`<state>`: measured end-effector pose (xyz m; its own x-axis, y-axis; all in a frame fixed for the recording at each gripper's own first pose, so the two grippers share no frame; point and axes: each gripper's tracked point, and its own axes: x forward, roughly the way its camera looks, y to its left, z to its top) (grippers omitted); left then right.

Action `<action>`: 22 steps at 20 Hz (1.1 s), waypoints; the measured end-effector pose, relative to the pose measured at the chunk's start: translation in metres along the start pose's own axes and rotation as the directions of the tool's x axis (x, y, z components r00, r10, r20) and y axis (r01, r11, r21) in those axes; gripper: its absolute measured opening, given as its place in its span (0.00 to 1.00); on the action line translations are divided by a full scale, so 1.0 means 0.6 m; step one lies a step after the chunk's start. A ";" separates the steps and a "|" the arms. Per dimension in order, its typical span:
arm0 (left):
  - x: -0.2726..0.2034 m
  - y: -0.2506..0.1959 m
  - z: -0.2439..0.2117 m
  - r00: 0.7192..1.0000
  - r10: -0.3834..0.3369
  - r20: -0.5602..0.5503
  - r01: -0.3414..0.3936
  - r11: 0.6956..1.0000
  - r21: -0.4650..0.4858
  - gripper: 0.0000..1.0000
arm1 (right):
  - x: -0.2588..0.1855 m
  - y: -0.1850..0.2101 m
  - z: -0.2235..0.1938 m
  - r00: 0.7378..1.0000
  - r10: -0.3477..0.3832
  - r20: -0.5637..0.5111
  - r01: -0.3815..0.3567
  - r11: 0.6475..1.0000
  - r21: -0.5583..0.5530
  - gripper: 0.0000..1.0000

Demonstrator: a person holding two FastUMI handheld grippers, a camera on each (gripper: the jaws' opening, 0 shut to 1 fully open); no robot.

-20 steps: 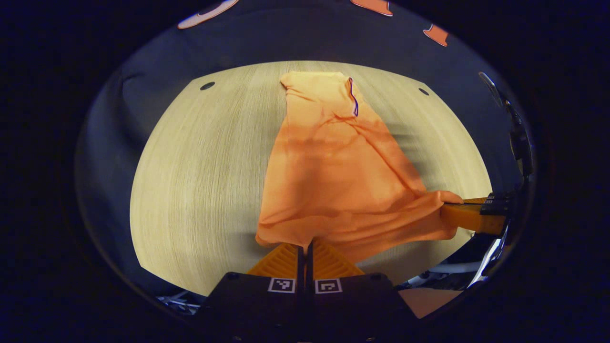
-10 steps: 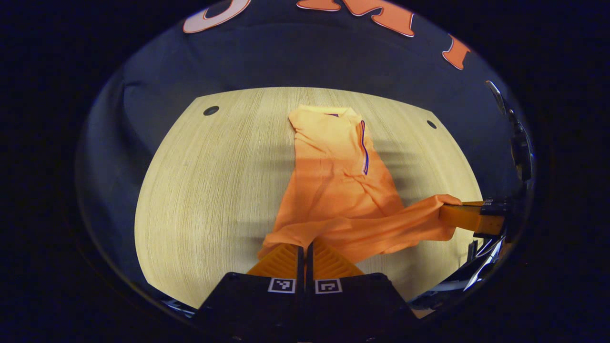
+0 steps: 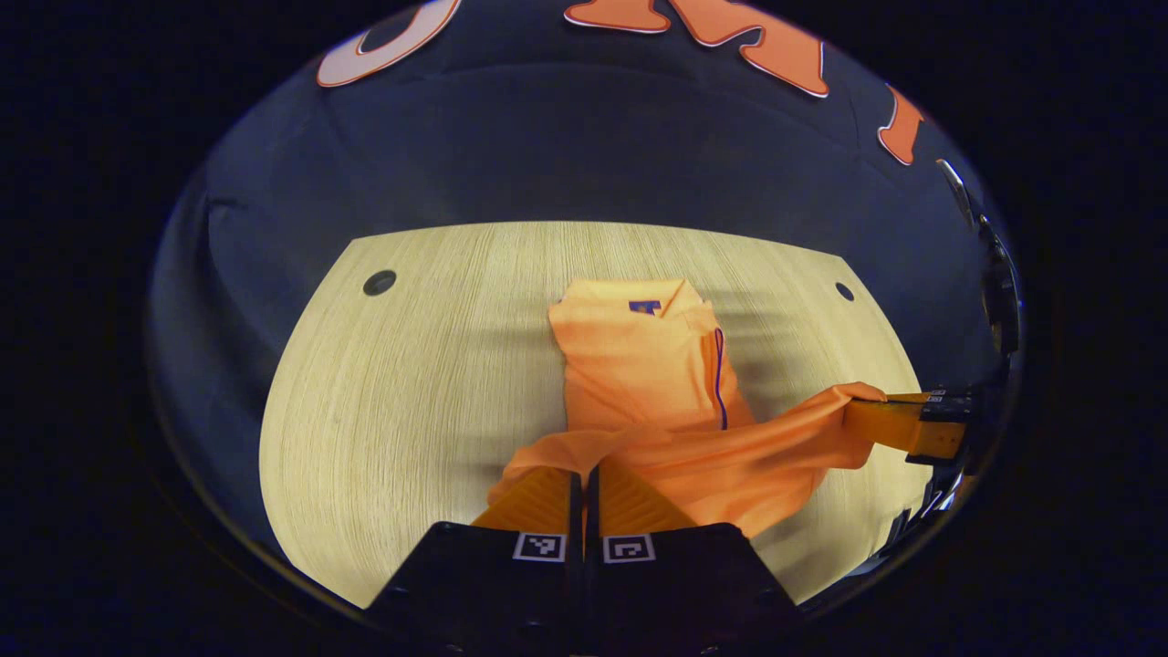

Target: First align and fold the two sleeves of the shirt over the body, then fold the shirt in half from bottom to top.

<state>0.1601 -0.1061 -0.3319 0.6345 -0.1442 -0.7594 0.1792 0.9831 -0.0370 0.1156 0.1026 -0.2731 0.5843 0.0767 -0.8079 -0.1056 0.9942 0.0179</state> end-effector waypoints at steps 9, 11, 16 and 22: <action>0.119 0.020 0.128 0.999 0.005 0.036 -0.004 0.999 -0.032 0.00 | 0.111 -0.013 0.116 0.999 -0.023 0.044 0.021 0.998 0.051 0.00; 0.149 0.023 0.145 0.999 0.000 0.050 0.001 1.000 -0.022 0.01 | 0.147 -0.018 0.123 0.999 -0.026 0.027 0.024 0.998 0.064 0.00; 0.217 0.047 0.134 0.999 0.045 0.013 -0.045 0.999 -0.003 0.04 | 0.212 -0.027 0.109 0.999 -0.048 -0.024 0.051 0.993 0.111 0.02; 0.195 0.057 0.147 0.996 0.070 0.055 -0.068 0.997 -0.028 1.00 | 0.183 -0.040 0.114 0.995 -0.095 0.020 0.094 0.995 0.043 0.92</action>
<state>0.3068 -0.0993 -0.3646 0.6859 -0.0811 -0.7232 0.1141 0.9935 -0.0032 0.2372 0.0920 -0.3222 0.6079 -0.0166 -0.7938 -0.0155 0.9993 -0.0327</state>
